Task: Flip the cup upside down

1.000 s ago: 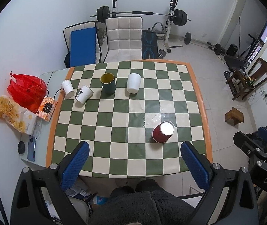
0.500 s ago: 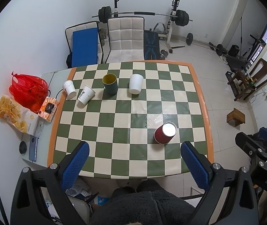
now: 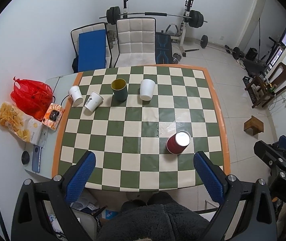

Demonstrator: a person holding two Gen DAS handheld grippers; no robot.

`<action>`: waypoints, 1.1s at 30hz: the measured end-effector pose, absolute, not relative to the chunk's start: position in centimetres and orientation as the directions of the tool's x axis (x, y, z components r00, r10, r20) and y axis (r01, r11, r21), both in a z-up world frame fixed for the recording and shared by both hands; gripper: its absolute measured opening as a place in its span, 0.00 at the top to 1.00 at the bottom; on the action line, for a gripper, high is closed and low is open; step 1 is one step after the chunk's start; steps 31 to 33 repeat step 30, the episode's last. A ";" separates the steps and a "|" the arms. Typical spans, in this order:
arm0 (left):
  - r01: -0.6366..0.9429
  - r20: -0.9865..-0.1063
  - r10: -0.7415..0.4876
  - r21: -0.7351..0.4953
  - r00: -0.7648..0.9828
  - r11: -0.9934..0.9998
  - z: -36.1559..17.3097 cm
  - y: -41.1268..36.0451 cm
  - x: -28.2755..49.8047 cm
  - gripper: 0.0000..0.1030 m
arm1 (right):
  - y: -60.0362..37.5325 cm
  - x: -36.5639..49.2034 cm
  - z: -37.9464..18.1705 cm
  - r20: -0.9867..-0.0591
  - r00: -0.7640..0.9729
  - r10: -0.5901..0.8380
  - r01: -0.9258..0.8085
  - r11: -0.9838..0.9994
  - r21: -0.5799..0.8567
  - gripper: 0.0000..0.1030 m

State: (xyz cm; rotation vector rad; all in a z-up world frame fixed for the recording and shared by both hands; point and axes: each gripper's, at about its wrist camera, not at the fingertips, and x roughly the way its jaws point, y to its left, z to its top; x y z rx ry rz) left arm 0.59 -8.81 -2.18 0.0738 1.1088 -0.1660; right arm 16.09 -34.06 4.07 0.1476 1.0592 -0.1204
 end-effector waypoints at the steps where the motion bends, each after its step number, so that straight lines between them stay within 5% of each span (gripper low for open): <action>1: 0.169 -0.895 -0.095 -0.023 0.436 0.985 -2.2 -8.7 0.6 0.03 | -34.0 16.1 4.1 -0.874 0.485 -0.029 0.168 0.984 0.061 0.08; 33: 0.168 -0.894 -0.090 -0.016 0.439 0.986 -2.0 -8.3 0.6 0.03 | -33.6 16.3 4.3 -0.875 0.484 -0.021 0.159 0.985 0.064 0.08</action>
